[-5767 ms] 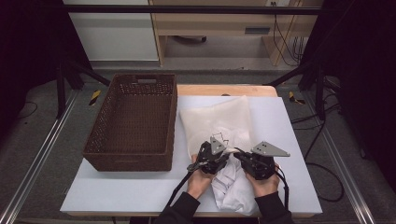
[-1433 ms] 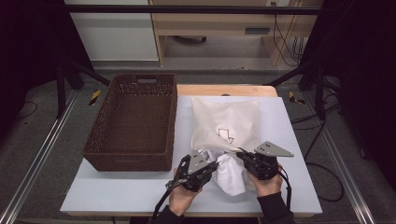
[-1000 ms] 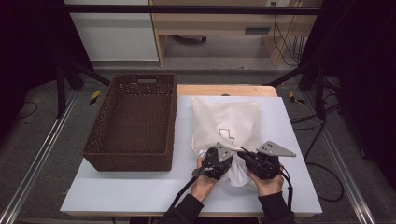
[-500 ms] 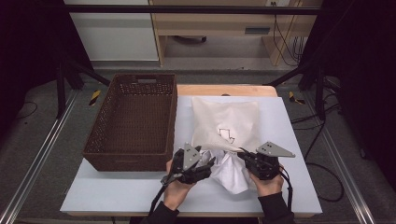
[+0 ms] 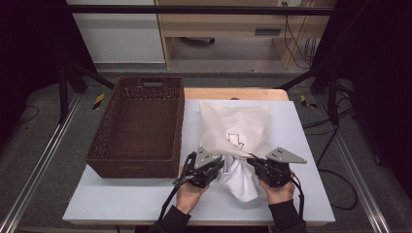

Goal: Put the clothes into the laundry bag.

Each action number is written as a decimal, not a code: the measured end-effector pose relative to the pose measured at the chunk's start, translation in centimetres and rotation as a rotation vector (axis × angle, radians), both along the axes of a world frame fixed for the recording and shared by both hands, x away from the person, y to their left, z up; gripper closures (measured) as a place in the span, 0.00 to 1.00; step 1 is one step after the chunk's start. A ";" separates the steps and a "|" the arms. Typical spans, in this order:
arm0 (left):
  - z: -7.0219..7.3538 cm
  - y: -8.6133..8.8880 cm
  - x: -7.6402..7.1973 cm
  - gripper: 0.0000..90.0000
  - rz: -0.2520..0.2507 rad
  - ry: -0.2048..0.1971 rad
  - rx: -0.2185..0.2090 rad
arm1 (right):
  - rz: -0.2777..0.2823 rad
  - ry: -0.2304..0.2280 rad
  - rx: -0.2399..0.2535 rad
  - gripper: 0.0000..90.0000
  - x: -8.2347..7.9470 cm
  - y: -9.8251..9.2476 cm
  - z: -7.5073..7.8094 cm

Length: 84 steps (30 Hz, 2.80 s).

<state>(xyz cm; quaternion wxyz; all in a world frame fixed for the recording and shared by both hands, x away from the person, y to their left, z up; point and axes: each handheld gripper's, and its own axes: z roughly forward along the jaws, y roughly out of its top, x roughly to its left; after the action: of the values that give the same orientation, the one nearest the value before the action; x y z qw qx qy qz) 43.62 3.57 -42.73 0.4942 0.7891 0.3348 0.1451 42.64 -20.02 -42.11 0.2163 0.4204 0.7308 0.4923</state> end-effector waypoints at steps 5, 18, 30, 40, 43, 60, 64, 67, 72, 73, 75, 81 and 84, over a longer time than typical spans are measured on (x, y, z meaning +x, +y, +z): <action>-1.0 -4.1 0.5 0.95 -0.048 -0.012 0.070 | -0.003 0.001 0.006 0.97 0.0 0.0 0.1; -3.3 -7.0 3.7 0.94 0.034 -0.036 0.179 | -0.002 0.004 0.002 0.97 0.1 -0.1 -0.1; -0.4 -1.9 -0.4 0.46 -0.001 -0.071 0.079 | -0.012 0.006 0.007 0.97 0.1 -0.4 -0.2; -2.2 3.1 -0.2 0.55 0.104 0.007 0.048 | -0.013 0.008 0.002 0.97 0.1 -0.3 -0.3; -3.4 2.2 0.3 0.59 0.074 0.039 0.084 | -0.011 0.009 -0.003 0.97 0.1 -0.3 -0.3; -3.9 -0.6 2.3 0.82 0.098 0.041 0.104 | -0.009 0.009 0.003 0.97 0.1 -0.3 -0.3; -2.6 -0.4 1.9 0.90 0.087 -0.006 0.050 | -0.012 0.006 0.001 0.97 0.1 -0.3 -0.2; -1.7 -0.8 2.0 0.92 0.074 -0.034 0.053 | -0.012 0.007 0.004 0.97 0.1 -0.3 -0.2; -0.6 -2.4 2.6 0.94 0.034 -0.034 0.083 | -0.011 0.008 0.009 0.97 0.1 -0.3 -0.2; -0.6 -2.9 2.7 0.94 0.031 -0.039 0.095 | -0.011 0.007 0.009 0.97 0.1 -0.3 -0.2; -1.1 -4.1 3.1 0.94 0.026 -0.039 0.123 | -0.011 0.006 0.008 0.97 0.1 -0.3 -0.2; -2.4 -5.9 5.1 0.94 0.053 -0.024 0.160 | -0.011 0.009 0.010 0.97 0.1 -0.3 -0.2; -3.0 -6.2 6.0 0.94 0.073 -0.049 0.210 | -0.010 0.008 0.002 0.97 0.2 -0.2 -0.3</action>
<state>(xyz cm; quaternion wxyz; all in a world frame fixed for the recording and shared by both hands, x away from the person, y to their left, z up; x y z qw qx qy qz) 49.58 -2.60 -45.72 0.4114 0.8199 0.3341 0.2165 42.81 -20.26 -42.43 0.2153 0.4262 0.7292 0.4901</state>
